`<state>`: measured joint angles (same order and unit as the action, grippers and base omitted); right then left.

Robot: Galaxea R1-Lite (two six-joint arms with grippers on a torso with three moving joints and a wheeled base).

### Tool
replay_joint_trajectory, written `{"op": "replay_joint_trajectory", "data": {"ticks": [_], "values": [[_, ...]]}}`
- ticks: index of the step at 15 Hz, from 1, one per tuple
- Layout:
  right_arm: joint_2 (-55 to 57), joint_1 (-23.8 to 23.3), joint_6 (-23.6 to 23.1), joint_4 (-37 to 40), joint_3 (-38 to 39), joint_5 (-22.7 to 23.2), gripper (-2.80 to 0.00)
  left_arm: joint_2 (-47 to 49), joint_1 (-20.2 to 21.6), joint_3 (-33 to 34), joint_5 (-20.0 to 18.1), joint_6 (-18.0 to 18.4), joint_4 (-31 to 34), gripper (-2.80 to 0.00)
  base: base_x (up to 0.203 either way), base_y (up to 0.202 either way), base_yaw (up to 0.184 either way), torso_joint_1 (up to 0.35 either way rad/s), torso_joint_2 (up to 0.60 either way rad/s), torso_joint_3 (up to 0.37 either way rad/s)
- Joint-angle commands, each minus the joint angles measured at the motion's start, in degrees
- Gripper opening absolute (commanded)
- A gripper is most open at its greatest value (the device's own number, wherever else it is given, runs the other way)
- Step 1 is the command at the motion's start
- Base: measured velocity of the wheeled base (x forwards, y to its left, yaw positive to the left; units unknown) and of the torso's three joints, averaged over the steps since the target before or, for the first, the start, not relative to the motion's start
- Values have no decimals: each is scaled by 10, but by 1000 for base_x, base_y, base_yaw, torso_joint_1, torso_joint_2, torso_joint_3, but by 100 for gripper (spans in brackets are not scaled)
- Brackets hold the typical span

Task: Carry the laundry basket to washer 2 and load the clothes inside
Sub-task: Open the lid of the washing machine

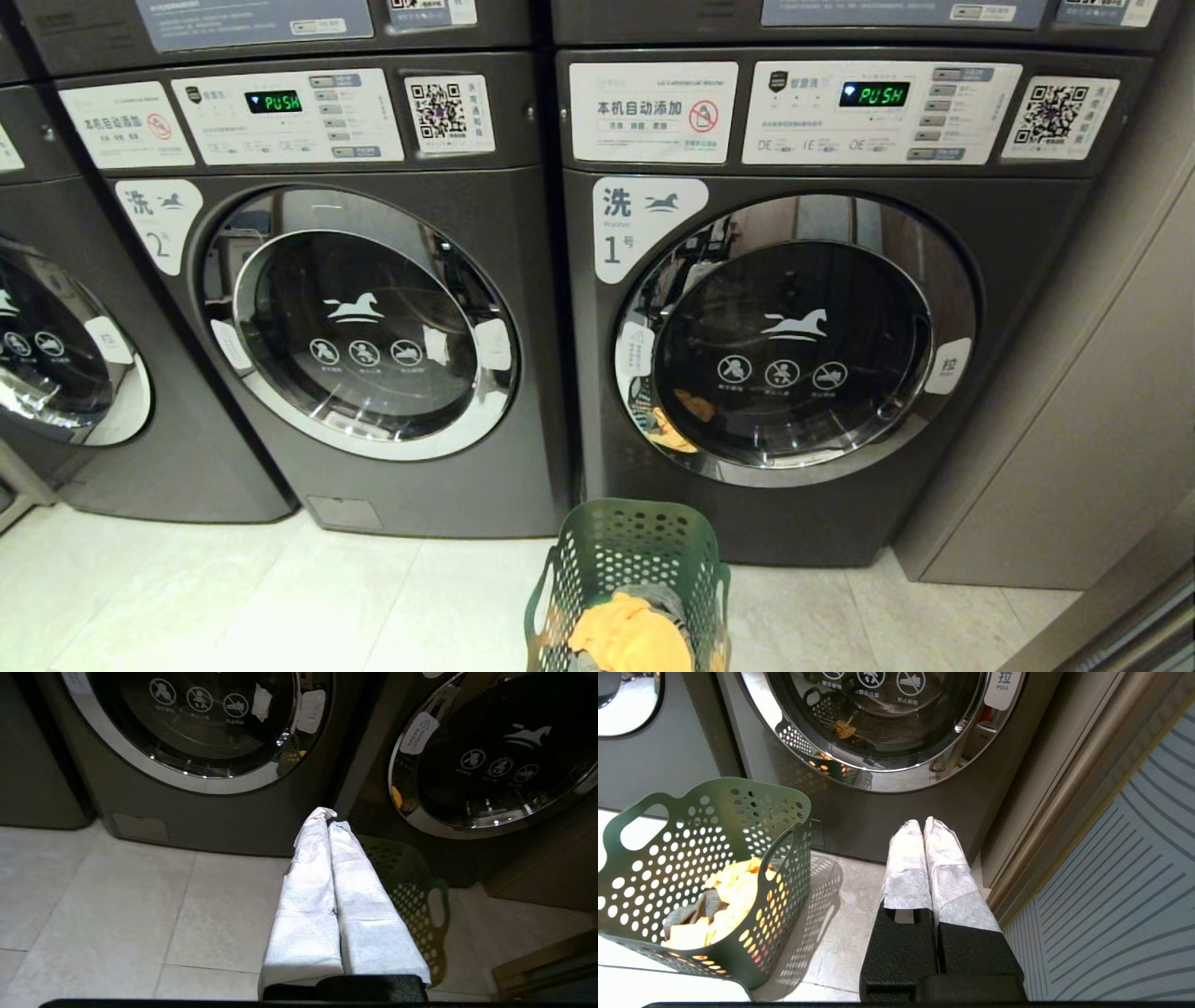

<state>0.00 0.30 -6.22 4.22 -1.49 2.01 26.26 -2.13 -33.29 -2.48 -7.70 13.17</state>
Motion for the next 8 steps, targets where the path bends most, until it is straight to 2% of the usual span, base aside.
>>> {"op": "replay_joint_trajectory", "data": {"ticks": [1,3,4,6,8], "values": [[1,0,0,0,0,0,-280,212,-4,-65,-7,-39,-19,-280,0,0,0,0,0,0],[1,0,0,0,0,0,-280,363,-7,-118,-22,-68,-62,-280,0,0,0,0,0,0],[1,0,0,0,0,0,-280,421,-8,-136,-29,-73,-80,0,0,0,0,0,0,0],[0,0,0,0,0,0,-280,510,1,-169,-40,-83,-116,0,0,0,0,0,0,0],[1,0,1,0,0,1,-280,569,24,-182,-72,-83,-177,0,0,0,0,0,0,0]]}}
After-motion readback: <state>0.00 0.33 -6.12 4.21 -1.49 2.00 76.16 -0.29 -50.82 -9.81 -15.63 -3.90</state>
